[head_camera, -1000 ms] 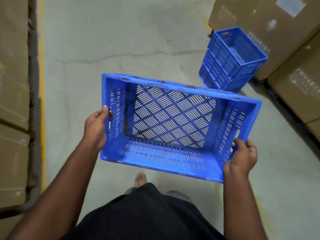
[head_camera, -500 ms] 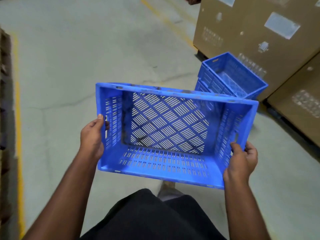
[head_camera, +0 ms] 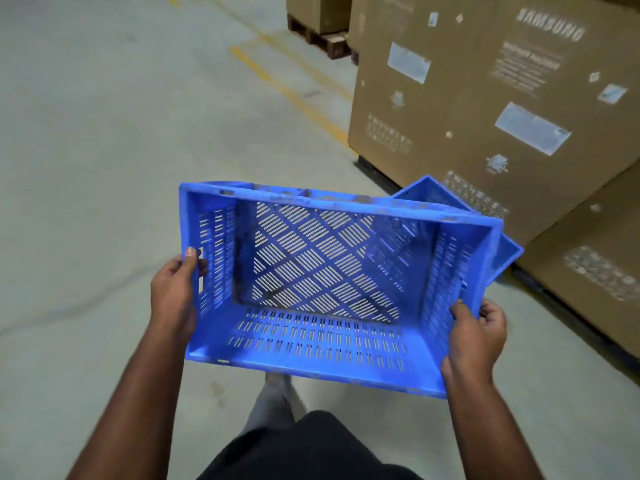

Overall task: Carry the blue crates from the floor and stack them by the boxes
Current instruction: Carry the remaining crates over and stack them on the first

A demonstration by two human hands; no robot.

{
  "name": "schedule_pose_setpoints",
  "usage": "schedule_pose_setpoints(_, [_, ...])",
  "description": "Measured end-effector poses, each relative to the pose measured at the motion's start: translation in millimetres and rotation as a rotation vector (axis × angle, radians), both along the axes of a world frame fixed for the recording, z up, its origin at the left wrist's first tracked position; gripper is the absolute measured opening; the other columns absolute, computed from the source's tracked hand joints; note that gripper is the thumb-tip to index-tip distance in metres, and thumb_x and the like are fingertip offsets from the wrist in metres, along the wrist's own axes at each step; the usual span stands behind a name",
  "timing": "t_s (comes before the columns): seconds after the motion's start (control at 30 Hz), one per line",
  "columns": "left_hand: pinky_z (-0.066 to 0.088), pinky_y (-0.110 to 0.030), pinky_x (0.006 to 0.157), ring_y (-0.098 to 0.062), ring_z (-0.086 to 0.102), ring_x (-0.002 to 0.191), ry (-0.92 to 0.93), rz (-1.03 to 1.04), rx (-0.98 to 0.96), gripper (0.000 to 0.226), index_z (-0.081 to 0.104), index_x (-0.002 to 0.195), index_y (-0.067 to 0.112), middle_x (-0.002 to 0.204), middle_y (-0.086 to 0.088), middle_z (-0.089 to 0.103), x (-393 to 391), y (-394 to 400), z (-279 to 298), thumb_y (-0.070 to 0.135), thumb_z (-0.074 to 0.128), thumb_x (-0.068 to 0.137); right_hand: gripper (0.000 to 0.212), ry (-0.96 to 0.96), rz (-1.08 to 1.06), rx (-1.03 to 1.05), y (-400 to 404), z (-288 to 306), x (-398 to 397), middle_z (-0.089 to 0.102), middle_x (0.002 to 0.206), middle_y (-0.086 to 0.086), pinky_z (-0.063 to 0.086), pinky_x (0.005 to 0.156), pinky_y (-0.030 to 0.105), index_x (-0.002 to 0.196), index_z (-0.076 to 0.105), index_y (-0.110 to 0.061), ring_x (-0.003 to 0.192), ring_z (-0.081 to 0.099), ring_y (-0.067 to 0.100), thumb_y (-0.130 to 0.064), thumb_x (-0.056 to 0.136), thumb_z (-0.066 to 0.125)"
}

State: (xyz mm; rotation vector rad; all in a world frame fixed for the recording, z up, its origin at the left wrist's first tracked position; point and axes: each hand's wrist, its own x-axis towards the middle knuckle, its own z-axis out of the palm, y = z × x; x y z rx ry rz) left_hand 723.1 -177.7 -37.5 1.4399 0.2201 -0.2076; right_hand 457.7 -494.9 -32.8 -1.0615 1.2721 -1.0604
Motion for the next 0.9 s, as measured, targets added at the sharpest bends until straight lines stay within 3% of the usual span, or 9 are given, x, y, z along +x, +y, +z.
schedule_pose_setpoints(0.17, [0.049, -0.044, 0.088, -0.02, 0.059, 0.081, -0.024, -0.18, -0.008, 0.026, 0.068, 0.08, 0.017, 0.084, -0.007, 0.065, 123.3, -86.5, 1.8, 0.039, 0.064, 0.093, 0.032, 0.071, -0.119, 0.002, -39.9, 10.1, 83.1, 0.057, 0.075, -0.002, 0.043, 0.053, 0.02, 0.085, 0.051, -0.025, 0.049, 0.049, -0.002, 0.004, 0.08, 0.063])
schedule_pose_setpoints(0.33, [0.048, -0.043, 0.087, -0.02, 0.06, 0.082, -0.019, -0.316, 0.037, 0.028, 0.071, 0.076, 0.021, 0.082, -0.003, 0.068, 211.3, -163.2, 6.5, 0.047, 0.065, 0.086, 0.029, 0.115, -0.239, -0.023, -77.0, 20.1, 134.0, 0.056, 0.081, 0.006, 0.043, 0.062, 0.033, 0.1, 0.054, -0.016, 0.06, 0.049, 0.012, -0.001, 0.076, 0.062])
schedule_pose_setpoints(0.5, [0.047, -0.041, 0.086, -0.021, 0.059, 0.082, -0.007, -0.426, 0.059, 0.026, 0.07, 0.075, 0.02, 0.082, -0.003, 0.067, 265.3, -248.3, 9.0, 0.044, 0.066, 0.084, 0.036, 0.124, -0.35, -0.005, -120.4, 9.7, 163.6, 0.061, 0.086, 0.003, 0.048, 0.072, 0.038, 0.106, 0.054, -0.02, 0.074, 0.057, 0.02, -0.008, 0.073, 0.064])
schedule_pose_setpoints(0.67, [0.048, -0.046, 0.09, -0.023, 0.058, 0.083, 0.007, -0.49, 0.047, 0.025, 0.072, 0.076, 0.019, 0.081, -0.003, 0.067, 298.5, -343.0, -3.9, 0.044, 0.068, 0.082, 0.038, 0.118, -0.406, -0.012, -187.0, -17.8, 178.7, 0.061, 0.083, -0.002, 0.049, 0.063, 0.021, 0.109, 0.053, -0.017, 0.063, 0.057, 0.004, 0.006, 0.08, 0.063])
schedule_pose_setpoints(0.9, [0.046, -0.045, 0.085, -0.024, 0.055, 0.084, 0.009, -0.593, 0.087, 0.023, 0.071, 0.081, 0.017, 0.081, -0.004, 0.064, 300.0, -491.8, -13.9, 0.039, 0.066, 0.087, 0.035, 0.129, -0.508, 0.071, -307.1, -41.0, 165.3, 0.064, 0.083, 0.002, 0.046, 0.055, 0.016, 0.104, 0.058, -0.017, 0.053, 0.053, -0.001, 0.006, 0.078, 0.065])
